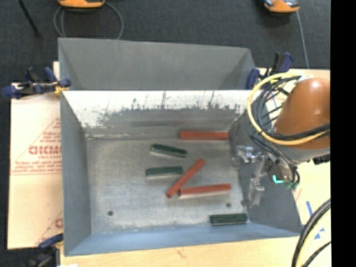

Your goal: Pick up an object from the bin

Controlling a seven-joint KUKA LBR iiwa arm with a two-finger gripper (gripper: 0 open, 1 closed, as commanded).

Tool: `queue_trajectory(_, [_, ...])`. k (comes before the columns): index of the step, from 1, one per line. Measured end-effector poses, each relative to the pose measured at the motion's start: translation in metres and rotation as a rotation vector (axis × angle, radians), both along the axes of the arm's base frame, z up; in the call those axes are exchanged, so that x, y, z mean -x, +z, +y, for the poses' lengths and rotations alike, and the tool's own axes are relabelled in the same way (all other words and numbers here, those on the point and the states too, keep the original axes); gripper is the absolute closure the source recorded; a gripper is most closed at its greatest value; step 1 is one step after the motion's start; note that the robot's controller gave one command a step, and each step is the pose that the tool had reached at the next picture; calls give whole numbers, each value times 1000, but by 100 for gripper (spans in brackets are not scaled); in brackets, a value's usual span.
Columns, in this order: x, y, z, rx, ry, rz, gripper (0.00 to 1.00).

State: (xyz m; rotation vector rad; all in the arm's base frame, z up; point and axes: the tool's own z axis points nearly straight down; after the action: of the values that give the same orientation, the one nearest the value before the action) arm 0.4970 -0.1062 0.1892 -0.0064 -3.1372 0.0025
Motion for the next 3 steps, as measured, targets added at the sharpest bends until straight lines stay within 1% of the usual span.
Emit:
queue_trajectory(1, [-22,-120,64,-3,-70,-18,0])
queue_trajectory(2, [-16,-88,64,-3,-168,-11,0])
queue_trajectory(3, [-9,-89,65,-3,-326,-5,0])
